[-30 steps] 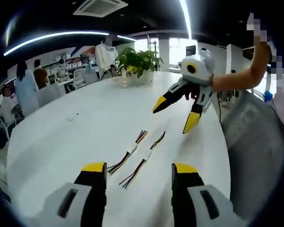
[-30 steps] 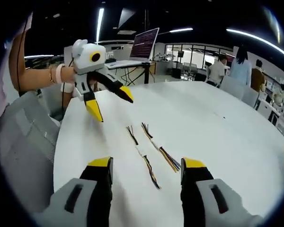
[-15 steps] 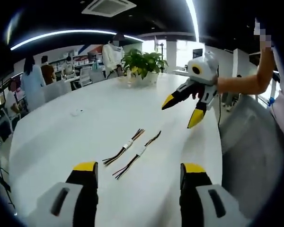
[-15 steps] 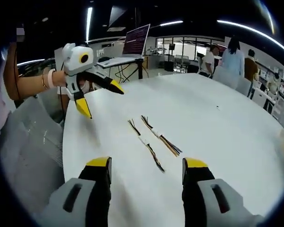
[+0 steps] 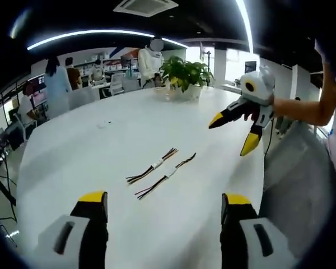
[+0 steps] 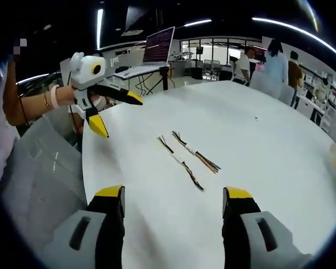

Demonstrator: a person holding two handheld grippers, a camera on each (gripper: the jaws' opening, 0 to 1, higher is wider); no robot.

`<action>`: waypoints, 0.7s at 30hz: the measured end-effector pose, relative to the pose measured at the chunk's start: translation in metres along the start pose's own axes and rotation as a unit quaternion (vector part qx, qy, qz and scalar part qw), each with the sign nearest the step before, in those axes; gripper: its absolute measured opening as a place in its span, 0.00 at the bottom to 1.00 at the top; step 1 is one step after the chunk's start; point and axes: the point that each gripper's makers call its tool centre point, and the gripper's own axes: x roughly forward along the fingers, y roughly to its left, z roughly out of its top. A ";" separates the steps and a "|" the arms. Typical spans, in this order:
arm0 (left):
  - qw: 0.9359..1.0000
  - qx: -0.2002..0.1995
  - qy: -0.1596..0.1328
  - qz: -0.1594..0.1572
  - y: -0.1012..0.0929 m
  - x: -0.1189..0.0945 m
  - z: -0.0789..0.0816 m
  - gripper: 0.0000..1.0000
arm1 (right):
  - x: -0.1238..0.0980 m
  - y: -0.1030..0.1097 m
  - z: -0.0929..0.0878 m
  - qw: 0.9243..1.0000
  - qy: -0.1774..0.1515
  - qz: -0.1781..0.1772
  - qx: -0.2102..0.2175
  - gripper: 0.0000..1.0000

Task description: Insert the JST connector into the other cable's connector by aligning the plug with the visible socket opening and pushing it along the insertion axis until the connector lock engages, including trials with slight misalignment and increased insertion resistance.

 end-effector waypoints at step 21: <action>0.998 -0.058 0.014 0.000 -0.023 -0.001 -0.015 0.79 | 0.000 0.002 -0.013 1.000 0.008 -0.015 0.022 0.72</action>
